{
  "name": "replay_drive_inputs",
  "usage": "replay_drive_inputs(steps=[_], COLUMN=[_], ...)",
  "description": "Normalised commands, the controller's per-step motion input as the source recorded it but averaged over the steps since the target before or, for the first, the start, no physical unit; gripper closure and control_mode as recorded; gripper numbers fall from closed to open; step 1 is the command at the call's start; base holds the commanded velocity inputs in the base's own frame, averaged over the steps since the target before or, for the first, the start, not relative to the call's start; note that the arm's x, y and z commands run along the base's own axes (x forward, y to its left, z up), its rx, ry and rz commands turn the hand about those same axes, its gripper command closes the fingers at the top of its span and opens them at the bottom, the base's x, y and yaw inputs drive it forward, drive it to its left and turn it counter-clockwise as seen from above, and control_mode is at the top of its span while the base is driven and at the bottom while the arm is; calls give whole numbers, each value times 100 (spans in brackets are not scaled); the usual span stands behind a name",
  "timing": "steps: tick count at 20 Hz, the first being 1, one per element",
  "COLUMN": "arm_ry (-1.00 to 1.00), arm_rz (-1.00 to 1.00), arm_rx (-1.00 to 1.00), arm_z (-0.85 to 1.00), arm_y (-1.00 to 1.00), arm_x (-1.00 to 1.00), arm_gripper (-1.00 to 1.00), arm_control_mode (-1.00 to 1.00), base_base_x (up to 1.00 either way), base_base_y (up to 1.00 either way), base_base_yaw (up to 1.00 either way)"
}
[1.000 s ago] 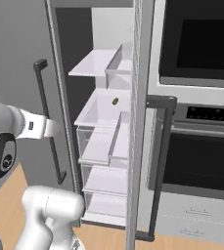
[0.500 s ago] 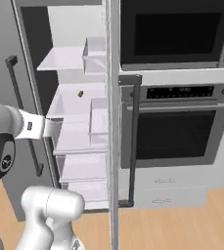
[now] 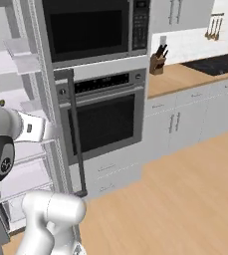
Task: Take the strawberry from the fridge and place it on top of the pancake, located on the dining counter.
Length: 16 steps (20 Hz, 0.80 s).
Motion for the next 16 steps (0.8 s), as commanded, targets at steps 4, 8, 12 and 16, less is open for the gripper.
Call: replay_drive_inputs(steps=[4,8,12,16], arm_ry=[0,0,0,0], arm_rz=[0,0,0,0], arm_rx=[0,0,0,0], arm_z=[0,0,0,0], arm_y=[0,0,0,0], arm_x=[0,0,0,0], arm_gripper=[100,100,100,100], arm_control_mode=[100,100,100,100], base_base_x=[-13,-1,8,24], base_base_y=[-76,-83,-72,-79], base_base_yaw=[-52,-47,-39,-26])
